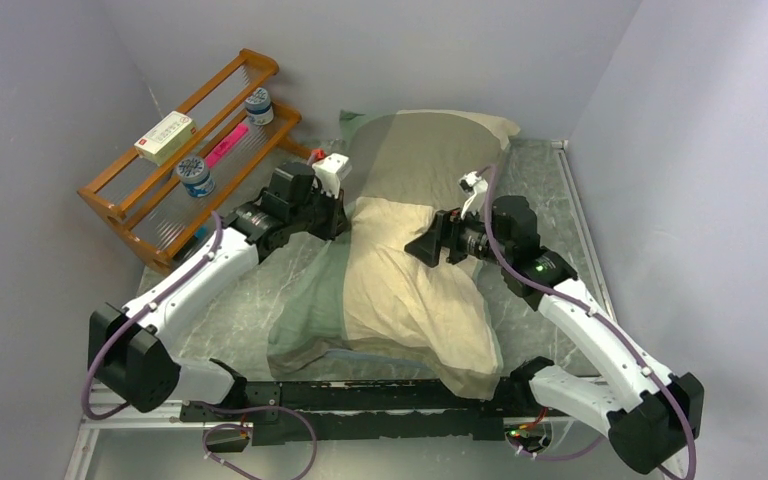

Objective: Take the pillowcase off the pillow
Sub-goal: Turn over the pillow at the center of the board.

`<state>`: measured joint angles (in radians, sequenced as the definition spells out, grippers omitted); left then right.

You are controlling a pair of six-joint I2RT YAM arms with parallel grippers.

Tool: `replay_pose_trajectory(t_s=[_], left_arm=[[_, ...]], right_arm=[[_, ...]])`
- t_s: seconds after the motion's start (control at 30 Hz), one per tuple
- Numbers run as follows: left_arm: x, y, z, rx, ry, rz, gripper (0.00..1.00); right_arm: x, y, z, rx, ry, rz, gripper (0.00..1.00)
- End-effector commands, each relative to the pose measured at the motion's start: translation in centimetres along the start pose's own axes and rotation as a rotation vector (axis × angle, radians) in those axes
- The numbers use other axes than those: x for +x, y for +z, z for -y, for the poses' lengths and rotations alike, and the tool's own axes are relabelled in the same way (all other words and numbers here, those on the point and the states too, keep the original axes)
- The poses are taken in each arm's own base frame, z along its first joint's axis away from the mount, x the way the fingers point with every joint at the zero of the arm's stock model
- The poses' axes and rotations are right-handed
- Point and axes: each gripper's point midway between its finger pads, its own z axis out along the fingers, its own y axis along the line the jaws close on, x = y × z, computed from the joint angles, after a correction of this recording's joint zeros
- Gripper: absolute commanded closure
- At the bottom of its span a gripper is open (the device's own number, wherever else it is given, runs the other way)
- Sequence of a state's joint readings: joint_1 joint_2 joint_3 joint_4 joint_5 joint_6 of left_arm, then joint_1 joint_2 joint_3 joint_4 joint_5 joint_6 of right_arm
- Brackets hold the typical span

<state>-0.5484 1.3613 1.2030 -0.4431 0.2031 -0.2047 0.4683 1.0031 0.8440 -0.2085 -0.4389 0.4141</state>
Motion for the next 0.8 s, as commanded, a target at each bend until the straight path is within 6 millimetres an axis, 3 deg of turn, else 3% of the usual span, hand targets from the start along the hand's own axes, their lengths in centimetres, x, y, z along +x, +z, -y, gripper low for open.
replay_pose_trajectory(t_s=[0.0, 0.1, 0.6, 0.77], left_arm=[[-2.3, -1.4, -1.9, -0.088, 0.09, 0.121, 0.95], [-1.8, -1.6, -1.7, -0.074, 0.116, 0.127, 0.95], [-1.6, -2.4, -0.9, -0.026, 0.165, 0.14, 0.95], [-1.7, -2.7, -1.3, -0.043, 0.169, 0.142, 0.95]], right_arm=[[-2.6, -1.6, 0.5, 0.081, -0.073, 0.071, 0.09], [-3.8, -2.0, 2.0, 0.165, -0.061, 0.121, 0.0], [-13.6, -3.5, 7.1, 0.458, 0.074, 0.409, 0.0], [-14.4, -4.0, 8.8, 0.537, 0.032, 0.455, 0.0]])
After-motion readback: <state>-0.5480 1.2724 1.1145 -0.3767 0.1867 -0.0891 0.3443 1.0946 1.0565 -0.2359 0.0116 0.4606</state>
